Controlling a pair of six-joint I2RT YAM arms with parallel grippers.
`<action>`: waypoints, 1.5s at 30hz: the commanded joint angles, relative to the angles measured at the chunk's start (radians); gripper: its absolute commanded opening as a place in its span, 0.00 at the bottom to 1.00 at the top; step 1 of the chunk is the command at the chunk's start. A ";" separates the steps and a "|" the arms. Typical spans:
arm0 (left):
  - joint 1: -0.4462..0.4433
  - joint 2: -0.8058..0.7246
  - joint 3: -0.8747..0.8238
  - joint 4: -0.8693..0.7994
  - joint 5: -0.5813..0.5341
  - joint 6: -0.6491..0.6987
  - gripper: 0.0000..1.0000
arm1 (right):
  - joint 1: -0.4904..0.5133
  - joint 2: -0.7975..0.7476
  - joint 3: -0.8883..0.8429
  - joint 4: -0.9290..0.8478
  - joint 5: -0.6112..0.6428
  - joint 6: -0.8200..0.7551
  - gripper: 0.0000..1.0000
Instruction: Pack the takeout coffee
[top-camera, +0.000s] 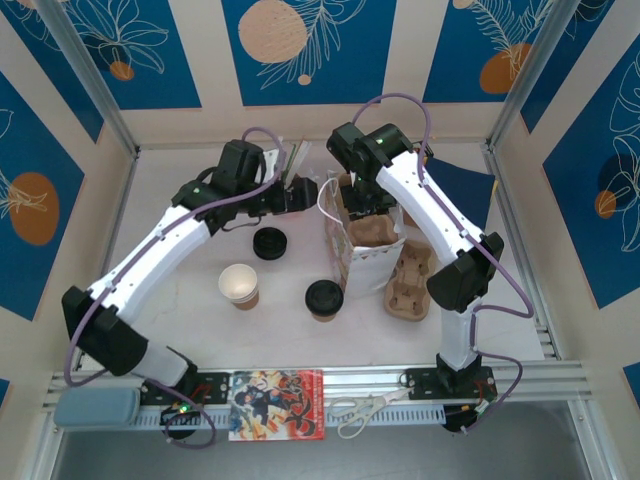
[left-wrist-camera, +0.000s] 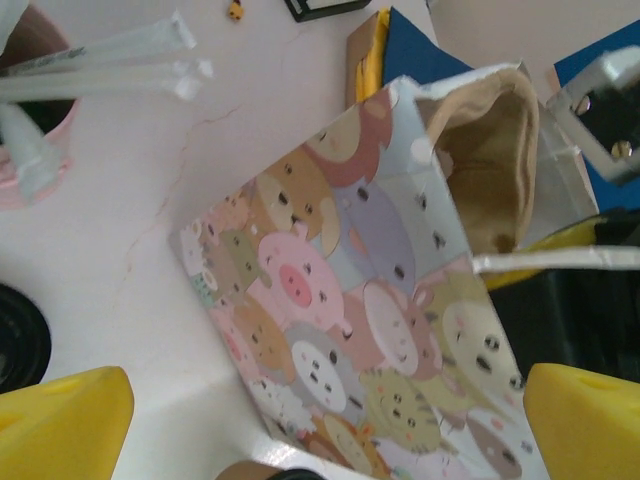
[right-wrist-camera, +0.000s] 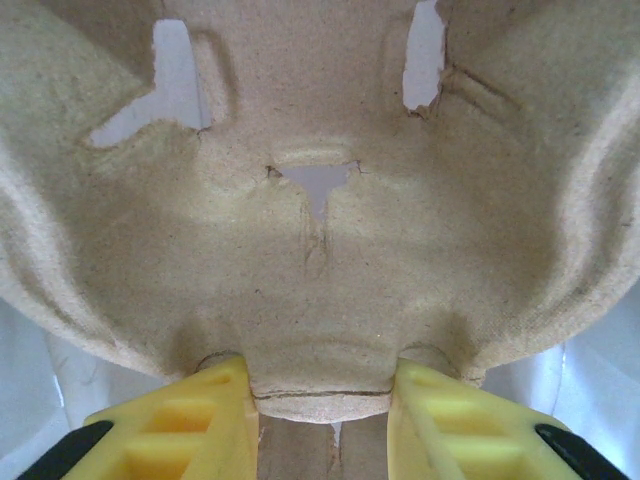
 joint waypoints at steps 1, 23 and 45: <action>0.012 0.060 0.083 0.030 0.029 0.036 1.00 | 0.008 -0.023 0.027 -0.008 -0.029 -0.004 0.34; 0.036 0.334 0.297 -0.012 0.025 0.029 1.00 | 0.008 -0.021 -0.001 0.007 -0.042 -0.008 0.34; 0.073 0.395 0.375 -0.033 -0.033 -0.008 1.00 | -0.003 -0.064 -0.088 0.025 -0.046 -0.013 0.34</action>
